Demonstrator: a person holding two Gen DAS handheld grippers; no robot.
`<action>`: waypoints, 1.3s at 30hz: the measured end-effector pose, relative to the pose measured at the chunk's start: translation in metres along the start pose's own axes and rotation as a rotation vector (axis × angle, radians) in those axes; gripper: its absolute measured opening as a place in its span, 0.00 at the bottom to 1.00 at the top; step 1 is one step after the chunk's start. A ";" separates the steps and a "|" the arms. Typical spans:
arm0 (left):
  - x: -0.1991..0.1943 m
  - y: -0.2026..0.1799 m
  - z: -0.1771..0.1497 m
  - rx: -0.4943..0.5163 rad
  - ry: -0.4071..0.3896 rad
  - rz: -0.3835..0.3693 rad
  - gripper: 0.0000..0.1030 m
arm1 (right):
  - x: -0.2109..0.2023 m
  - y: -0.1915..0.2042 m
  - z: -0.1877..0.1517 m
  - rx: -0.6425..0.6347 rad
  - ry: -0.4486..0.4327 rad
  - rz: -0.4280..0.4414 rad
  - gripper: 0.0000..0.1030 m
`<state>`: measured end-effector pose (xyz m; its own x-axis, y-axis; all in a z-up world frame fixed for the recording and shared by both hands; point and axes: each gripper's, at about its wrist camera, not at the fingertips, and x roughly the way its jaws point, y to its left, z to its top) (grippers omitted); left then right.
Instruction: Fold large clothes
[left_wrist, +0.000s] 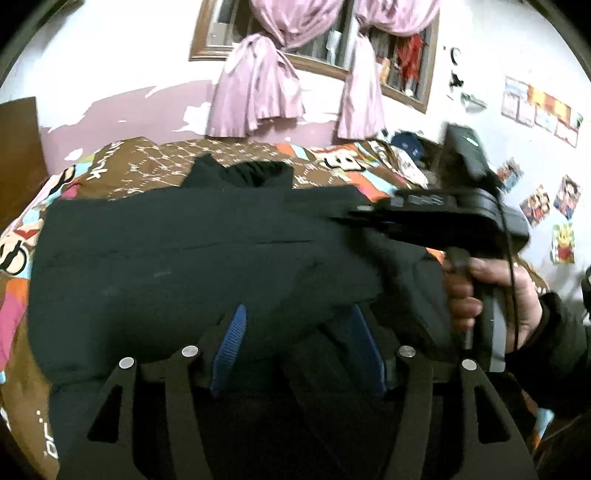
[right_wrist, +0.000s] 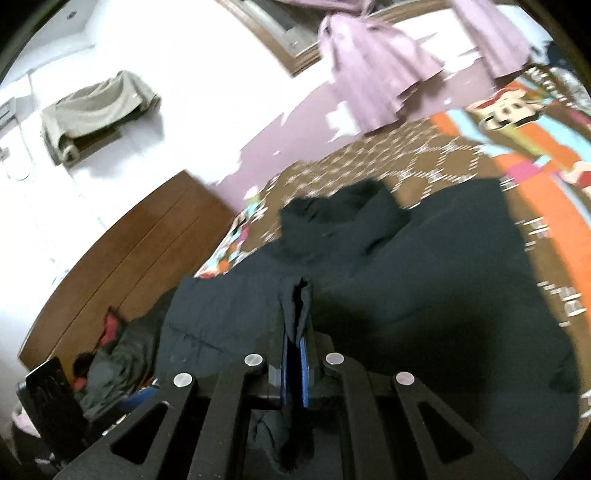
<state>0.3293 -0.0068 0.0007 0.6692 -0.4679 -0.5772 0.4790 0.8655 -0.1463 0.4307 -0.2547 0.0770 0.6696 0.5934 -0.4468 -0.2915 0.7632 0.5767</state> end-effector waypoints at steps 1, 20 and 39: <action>-0.002 0.004 0.004 -0.009 -0.007 0.011 0.52 | -0.006 -0.006 0.002 0.011 -0.024 -0.027 0.05; 0.036 0.088 0.021 -0.205 0.107 0.358 0.52 | 0.020 -0.004 -0.008 -0.269 -0.090 -0.526 0.61; 0.077 0.095 0.002 -0.157 0.159 0.312 0.61 | 0.087 -0.040 -0.049 -0.351 0.138 -0.416 0.63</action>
<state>0.4275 0.0395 -0.0560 0.6665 -0.1551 -0.7292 0.1655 0.9845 -0.0581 0.4667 -0.2206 -0.0184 0.6880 0.2341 -0.6869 -0.2474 0.9655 0.0812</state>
